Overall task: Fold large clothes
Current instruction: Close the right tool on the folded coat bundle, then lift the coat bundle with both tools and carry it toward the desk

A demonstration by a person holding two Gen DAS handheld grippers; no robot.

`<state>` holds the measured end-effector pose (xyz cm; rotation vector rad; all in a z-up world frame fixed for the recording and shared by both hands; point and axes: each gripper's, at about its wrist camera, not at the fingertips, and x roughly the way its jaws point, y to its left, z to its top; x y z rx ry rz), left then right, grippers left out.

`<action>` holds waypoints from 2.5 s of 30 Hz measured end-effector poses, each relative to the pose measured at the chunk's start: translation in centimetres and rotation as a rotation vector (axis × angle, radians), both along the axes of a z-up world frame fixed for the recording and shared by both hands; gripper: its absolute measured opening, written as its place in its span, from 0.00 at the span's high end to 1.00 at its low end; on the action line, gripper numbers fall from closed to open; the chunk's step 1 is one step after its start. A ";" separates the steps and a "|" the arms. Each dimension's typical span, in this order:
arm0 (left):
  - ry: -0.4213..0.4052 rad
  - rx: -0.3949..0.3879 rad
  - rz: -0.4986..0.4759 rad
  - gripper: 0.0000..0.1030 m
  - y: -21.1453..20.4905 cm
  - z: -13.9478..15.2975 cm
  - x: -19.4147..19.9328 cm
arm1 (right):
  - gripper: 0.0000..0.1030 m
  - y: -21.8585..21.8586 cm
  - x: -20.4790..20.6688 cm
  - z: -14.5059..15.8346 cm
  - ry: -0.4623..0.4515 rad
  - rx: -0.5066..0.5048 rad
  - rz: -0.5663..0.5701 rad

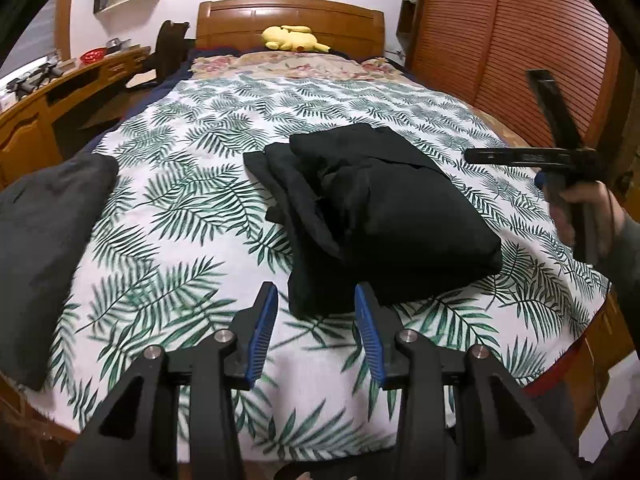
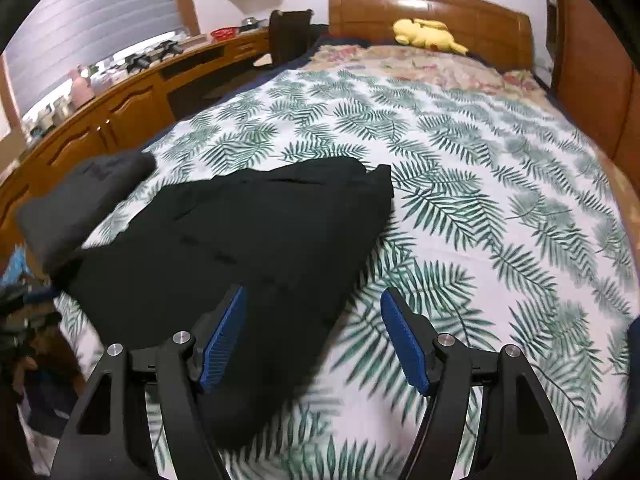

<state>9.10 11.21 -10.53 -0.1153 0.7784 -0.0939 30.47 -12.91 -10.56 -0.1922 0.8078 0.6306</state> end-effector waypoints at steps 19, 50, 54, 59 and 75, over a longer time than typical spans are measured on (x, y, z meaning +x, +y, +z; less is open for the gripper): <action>0.092 -0.031 -0.062 0.61 0.5 -5.1 4.5 | 0.18 4.7 14.8 -5.7 0.138 -0.025 -0.096; 0.087 -0.147 -0.102 0.97 1.1 -5.1 4.7 | 0.76 7.0 15.6 -6.8 0.169 -0.096 -0.034; 0.045 -0.124 -0.105 0.98 1.0 -3.0 4.0 | 0.83 7.4 14.0 -4.9 0.083 -0.110 -0.051; -0.054 -0.121 -0.072 0.98 3.1 0.8 2.4 | 0.84 7.5 11.7 -1.9 0.022 -0.054 -0.050; -0.278 -0.039 0.152 0.98 18.9 11.0 -6.3 | 0.85 21.2 4.6 7.8 -0.105 0.023 0.078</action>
